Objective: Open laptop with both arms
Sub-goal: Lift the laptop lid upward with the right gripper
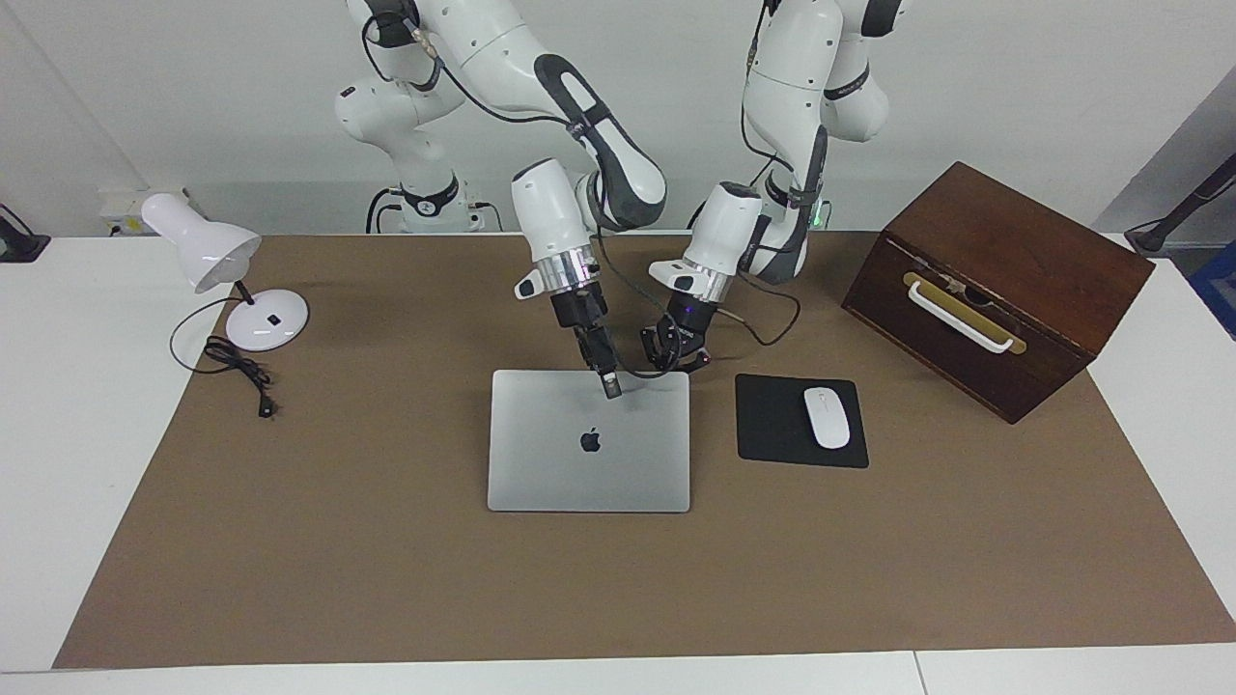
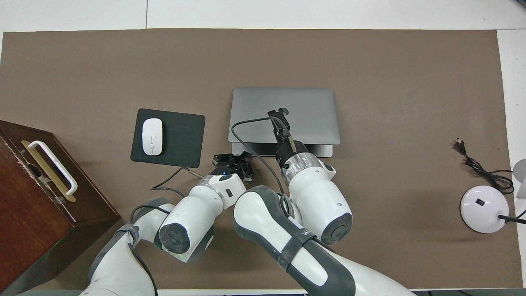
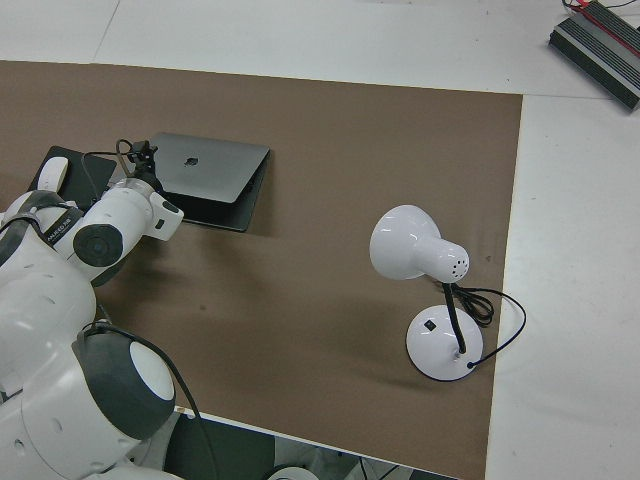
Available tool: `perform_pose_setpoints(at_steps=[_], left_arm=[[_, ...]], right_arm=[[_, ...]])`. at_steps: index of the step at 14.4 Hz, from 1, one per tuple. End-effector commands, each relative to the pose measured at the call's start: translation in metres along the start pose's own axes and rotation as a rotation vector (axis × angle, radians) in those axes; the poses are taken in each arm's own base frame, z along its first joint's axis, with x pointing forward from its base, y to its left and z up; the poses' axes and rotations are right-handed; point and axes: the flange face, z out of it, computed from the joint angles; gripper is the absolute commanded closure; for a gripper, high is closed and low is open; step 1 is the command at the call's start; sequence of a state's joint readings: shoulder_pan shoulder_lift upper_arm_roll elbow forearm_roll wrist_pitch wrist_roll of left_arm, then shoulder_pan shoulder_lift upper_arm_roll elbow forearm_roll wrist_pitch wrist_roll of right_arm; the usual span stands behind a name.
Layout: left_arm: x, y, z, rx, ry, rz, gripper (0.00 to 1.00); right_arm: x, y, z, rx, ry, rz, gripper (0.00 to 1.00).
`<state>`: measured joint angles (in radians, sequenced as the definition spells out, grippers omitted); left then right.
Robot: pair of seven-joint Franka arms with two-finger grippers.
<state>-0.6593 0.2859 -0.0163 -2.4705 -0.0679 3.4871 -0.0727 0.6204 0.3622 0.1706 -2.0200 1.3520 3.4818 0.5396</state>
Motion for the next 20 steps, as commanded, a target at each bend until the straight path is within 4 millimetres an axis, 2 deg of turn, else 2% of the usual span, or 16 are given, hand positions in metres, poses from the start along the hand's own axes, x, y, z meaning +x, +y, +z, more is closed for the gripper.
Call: perform_pose_setpoints(at_steps=[1,5,11,20], left_arm=[[0.001,-0.005,0.013,0.011,0.008,-0.017,1.00],[-0.001,-0.006,0.014,0.013,0.005,-0.021,1.00],[0.003,-0.007,0.015,0.018,0.012,-0.039,1.00],[-0.002,-0.006,0.018,0.019,0.001,-0.038,1.00]], right_arm=[[0.005,-0.014,0.013,0.030,0.016,-0.016,0.00],[0.007,-0.030,0.017,0.056,0.009,-0.006,0.00],[0.008,-0.042,0.022,0.068,-0.012,0.009,0.00],[0.020,-0.062,0.024,0.085,-0.036,0.016,0.00]])
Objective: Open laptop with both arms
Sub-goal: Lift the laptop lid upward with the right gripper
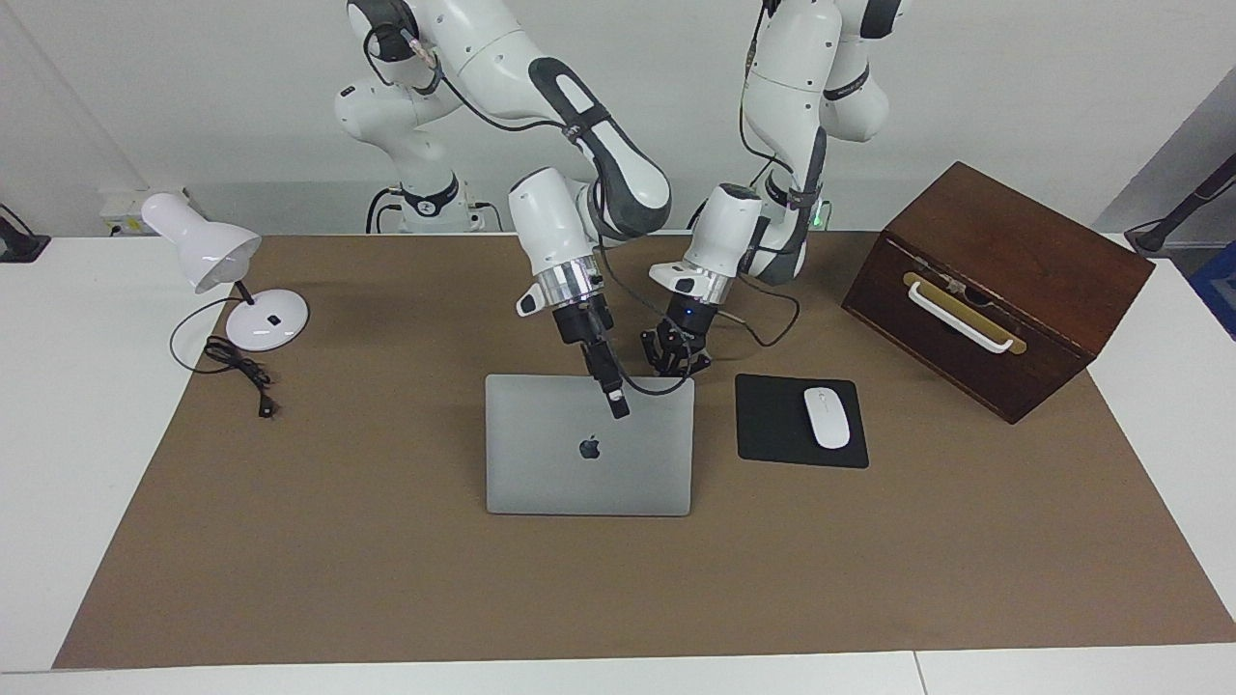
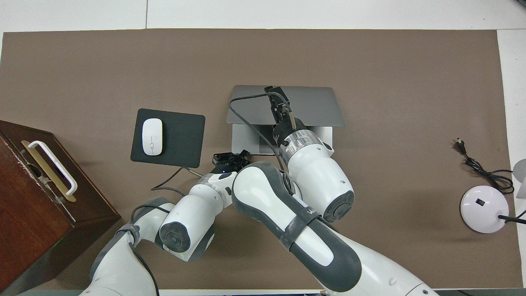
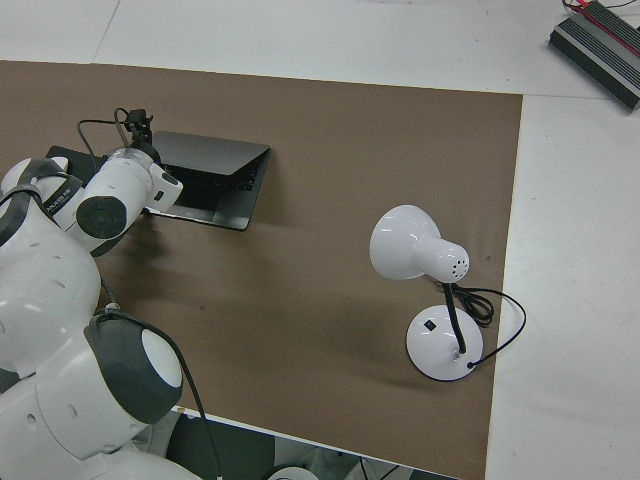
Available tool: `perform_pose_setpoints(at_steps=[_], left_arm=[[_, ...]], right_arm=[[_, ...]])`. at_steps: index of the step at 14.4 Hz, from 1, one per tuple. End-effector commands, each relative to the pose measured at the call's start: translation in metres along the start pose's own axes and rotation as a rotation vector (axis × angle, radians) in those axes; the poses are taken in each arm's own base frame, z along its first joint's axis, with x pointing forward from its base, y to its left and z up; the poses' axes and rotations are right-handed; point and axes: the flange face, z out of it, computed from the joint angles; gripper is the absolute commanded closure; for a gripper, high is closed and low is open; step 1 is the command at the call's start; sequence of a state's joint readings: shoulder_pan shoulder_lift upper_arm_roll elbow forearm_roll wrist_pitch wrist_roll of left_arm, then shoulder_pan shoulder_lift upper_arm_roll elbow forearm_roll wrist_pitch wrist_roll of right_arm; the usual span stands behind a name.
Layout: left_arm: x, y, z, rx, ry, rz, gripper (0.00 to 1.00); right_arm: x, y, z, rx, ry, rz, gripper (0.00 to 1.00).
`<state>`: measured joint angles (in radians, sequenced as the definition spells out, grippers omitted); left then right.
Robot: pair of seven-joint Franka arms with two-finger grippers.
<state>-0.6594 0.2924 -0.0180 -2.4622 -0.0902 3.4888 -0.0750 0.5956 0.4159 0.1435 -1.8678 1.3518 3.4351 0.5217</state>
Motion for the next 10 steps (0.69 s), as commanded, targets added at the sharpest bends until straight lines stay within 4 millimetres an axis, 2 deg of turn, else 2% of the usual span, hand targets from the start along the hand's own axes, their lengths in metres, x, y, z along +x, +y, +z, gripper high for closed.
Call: perform_pose_setpoints(at_steps=[1,2,7,10], left_arm=[[-0.004,-0.006,0.017,0.015,-0.003,-0.018,1.00],[-0.004,-0.006,0.017,0.014,-0.003,-0.017,1.00],[-0.002,-0.006,0.017,0.017,0.001,-0.025,1.00],[-0.002,-0.006,0.018,0.016,0.001,-0.026,1.00]], right_arm=[[0.011,-0.017,0.009,0.018,-0.012,-0.024,0.00],[0.009,-0.020,0.009,0.021,-0.025,-0.024,0.00],[0.026,-0.040,0.013,0.033,-0.046,-0.026,0.00],[0.030,-0.048,0.014,0.039,-0.058,-0.036,0.00]])
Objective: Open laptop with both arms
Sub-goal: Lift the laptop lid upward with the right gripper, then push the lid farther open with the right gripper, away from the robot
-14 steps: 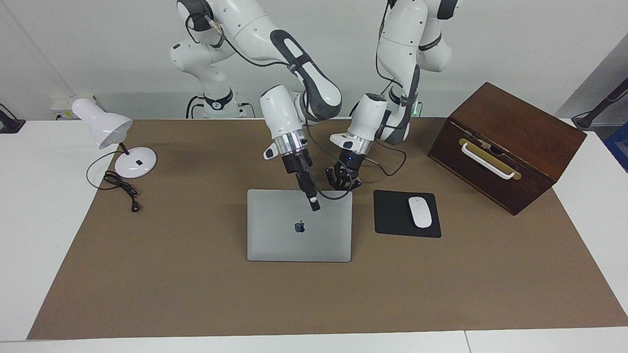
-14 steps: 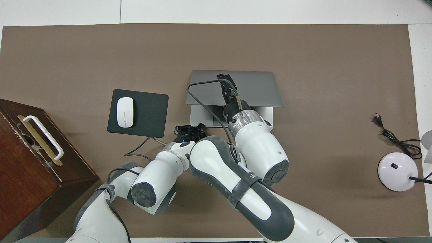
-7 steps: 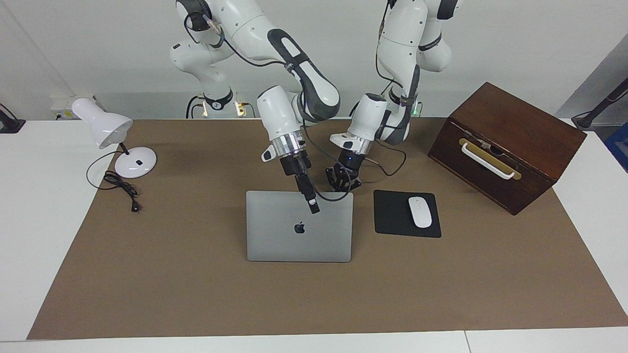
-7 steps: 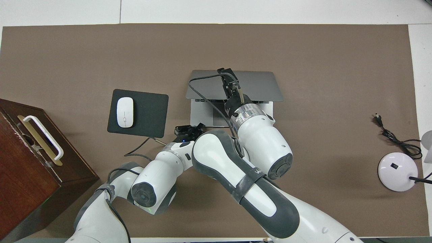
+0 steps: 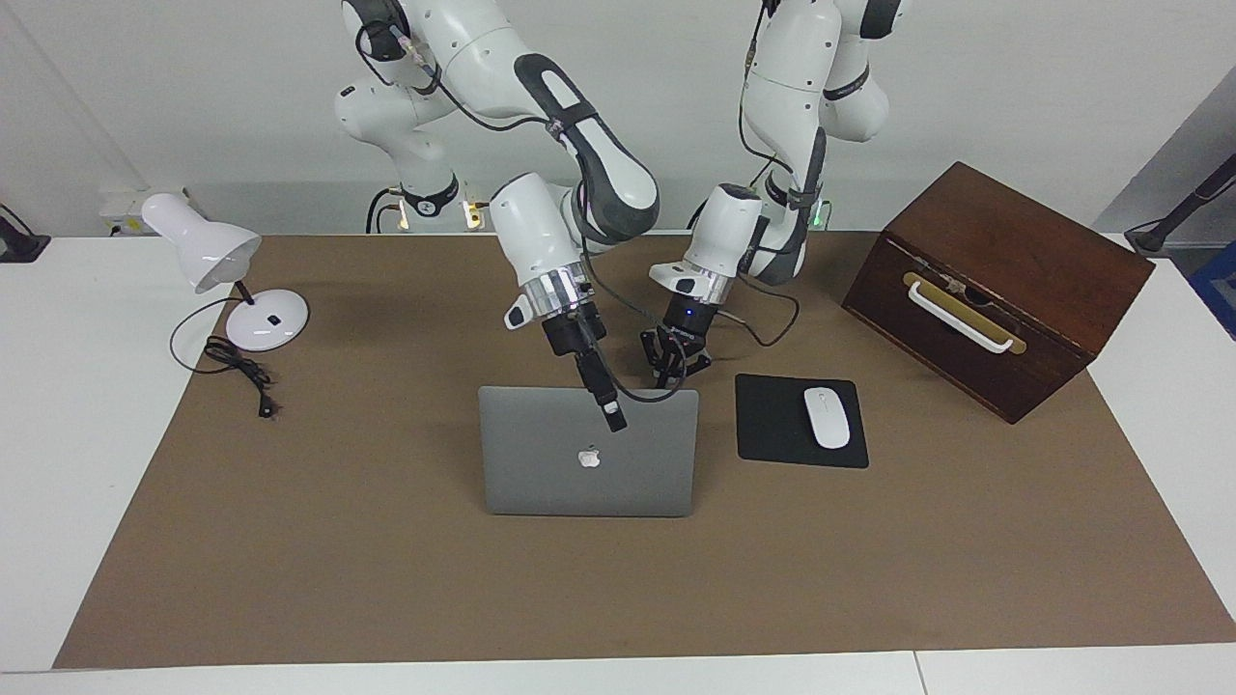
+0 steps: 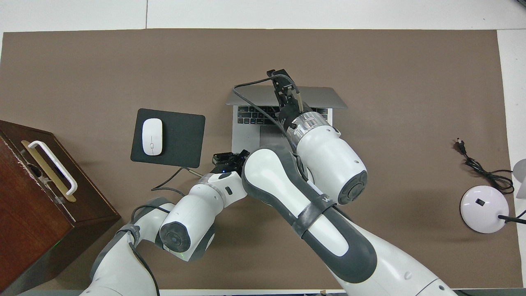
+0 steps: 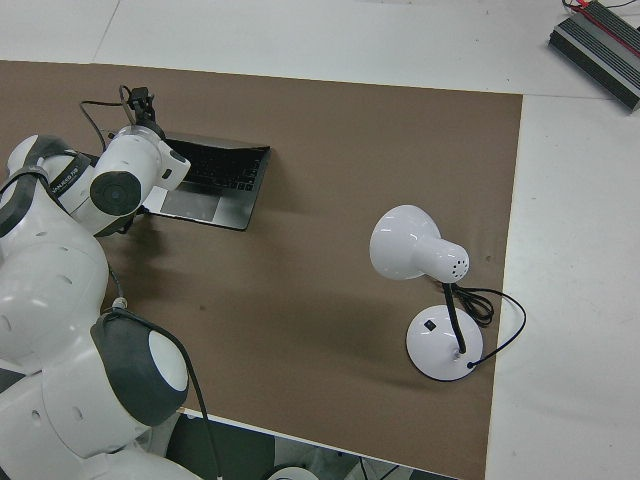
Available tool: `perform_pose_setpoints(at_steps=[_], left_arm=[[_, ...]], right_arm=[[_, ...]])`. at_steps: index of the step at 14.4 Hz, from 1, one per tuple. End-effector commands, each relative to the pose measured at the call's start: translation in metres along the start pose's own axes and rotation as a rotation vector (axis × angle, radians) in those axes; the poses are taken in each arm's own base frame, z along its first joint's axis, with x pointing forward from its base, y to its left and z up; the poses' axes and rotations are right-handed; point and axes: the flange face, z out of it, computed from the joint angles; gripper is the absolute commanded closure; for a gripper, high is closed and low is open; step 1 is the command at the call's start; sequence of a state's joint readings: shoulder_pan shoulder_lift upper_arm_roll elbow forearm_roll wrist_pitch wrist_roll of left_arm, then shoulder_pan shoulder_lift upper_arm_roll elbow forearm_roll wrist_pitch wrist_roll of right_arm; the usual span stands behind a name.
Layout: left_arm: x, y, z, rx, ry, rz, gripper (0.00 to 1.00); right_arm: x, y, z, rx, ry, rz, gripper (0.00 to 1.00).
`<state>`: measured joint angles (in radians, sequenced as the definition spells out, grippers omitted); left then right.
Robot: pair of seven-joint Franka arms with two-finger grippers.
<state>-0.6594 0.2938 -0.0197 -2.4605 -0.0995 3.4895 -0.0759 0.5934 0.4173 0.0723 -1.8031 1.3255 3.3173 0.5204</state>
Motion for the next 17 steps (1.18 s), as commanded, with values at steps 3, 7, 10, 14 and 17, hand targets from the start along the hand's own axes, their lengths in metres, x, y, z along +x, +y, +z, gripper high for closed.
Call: perform_pose_setpoints(at_steps=[3,7,10,14,17], left_arm=[[-0.002,-0.006,0.017,0.015,0.000,-0.018,1.00],[-0.002,-0.007,0.018,0.016,0.000,-0.020,1.00],[-0.002,-0.006,0.018,0.016,0.000,-0.018,1.00],[-0.002,-0.007,0.018,0.016,0.000,-0.020,1.00],[-0.002,-0.007,0.018,0.016,0.000,-0.020,1.00]], right_arm=[[0.015,-0.021,0.007,0.021,-0.016,-0.043,0.01],[0.022,-0.031,0.013,0.027,-0.029,-0.048,0.01],[0.026,-0.036,0.021,0.036,-0.025,-0.060,0.01],[0.035,-0.043,0.027,0.033,-0.038,-0.066,0.02],[0.041,-0.046,0.034,0.029,-0.045,-0.072,0.03]])
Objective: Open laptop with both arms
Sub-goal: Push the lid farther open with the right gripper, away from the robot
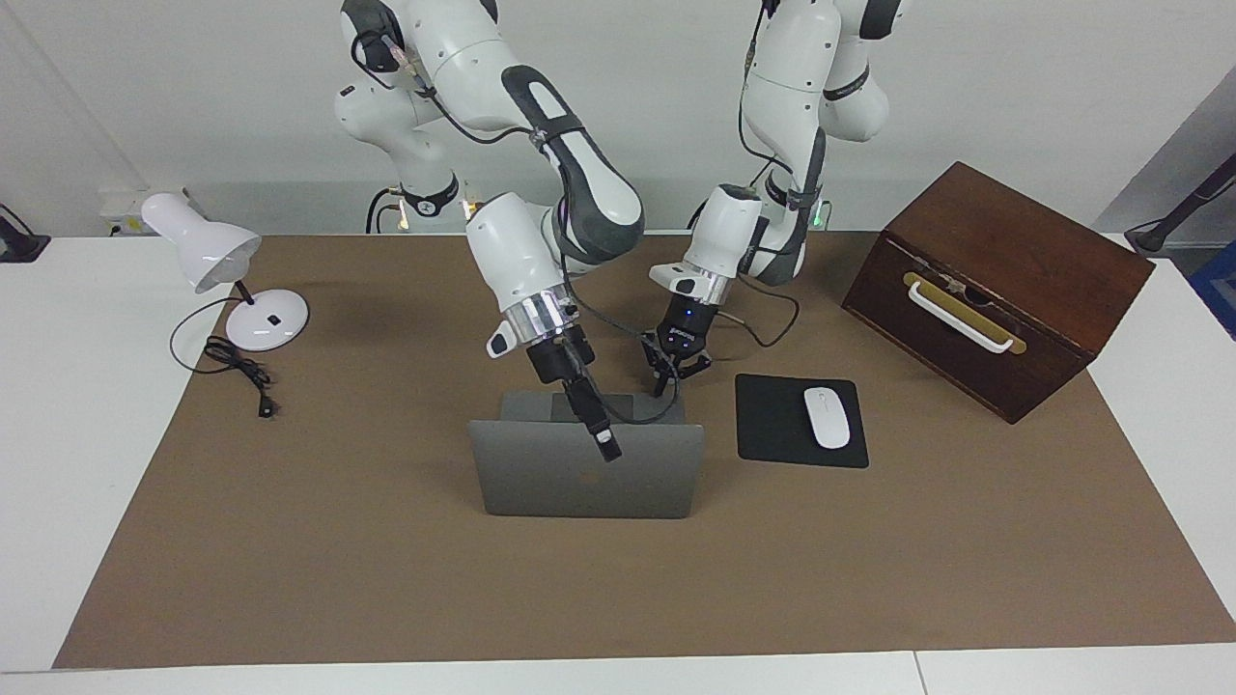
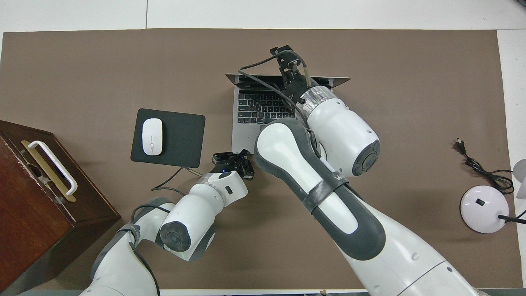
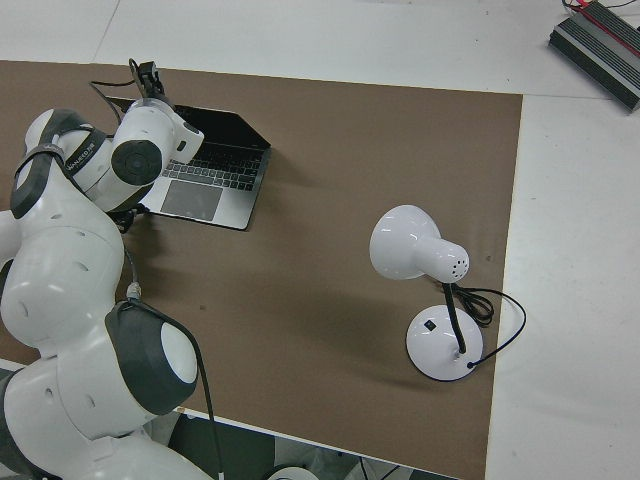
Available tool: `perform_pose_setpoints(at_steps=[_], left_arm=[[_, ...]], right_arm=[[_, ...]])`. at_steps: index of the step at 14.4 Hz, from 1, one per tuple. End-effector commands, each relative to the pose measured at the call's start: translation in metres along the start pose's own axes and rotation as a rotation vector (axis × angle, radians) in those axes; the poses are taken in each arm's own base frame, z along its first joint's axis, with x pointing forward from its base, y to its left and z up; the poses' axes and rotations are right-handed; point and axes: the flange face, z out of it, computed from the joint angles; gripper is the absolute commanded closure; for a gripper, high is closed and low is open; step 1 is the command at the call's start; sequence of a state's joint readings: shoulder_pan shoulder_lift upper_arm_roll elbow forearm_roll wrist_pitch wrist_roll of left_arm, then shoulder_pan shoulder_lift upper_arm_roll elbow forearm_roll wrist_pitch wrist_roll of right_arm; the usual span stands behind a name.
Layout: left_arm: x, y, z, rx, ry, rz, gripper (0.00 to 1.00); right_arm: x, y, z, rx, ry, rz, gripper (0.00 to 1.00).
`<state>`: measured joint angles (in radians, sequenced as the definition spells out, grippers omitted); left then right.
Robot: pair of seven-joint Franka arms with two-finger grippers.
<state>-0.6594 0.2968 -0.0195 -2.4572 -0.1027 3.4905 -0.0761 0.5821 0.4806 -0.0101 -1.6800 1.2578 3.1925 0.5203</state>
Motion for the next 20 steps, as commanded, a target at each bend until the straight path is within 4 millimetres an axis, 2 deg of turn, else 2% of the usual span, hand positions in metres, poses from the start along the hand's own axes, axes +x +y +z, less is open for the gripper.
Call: perform_pose_setpoints(at_steps=[1,9,11,12,14,20], left_arm=[[-0.002,-0.007,0.017,0.016,-0.001,-0.017,1.00],[-0.005,-0.007,0.019,0.018,-0.008,-0.021,1.00],[-0.006,-0.007,0.020,0.018,-0.009,-0.021,1.00],[-0.005,-0.007,0.019,0.018,-0.008,-0.022,1.00],[-0.005,-0.007,0.019,0.018,-0.007,-0.022,1.00],[-0.003,-0.007,0.020,0.018,-0.004,-0.023,1.00]], right_arm=[[0.013,-0.010,0.011,0.003,-0.013,-0.035,0.04],[0.036,-0.026,0.012,-0.018,-0.040,-0.038,0.05],[0.041,-0.036,0.013,-0.054,-0.053,-0.042,0.05],[0.044,-0.047,0.012,-0.068,-0.055,-0.042,0.05],[0.043,-0.057,0.012,-0.107,-0.050,-0.059,0.05],[0.042,-0.059,0.011,-0.112,-0.044,-0.063,0.05]])
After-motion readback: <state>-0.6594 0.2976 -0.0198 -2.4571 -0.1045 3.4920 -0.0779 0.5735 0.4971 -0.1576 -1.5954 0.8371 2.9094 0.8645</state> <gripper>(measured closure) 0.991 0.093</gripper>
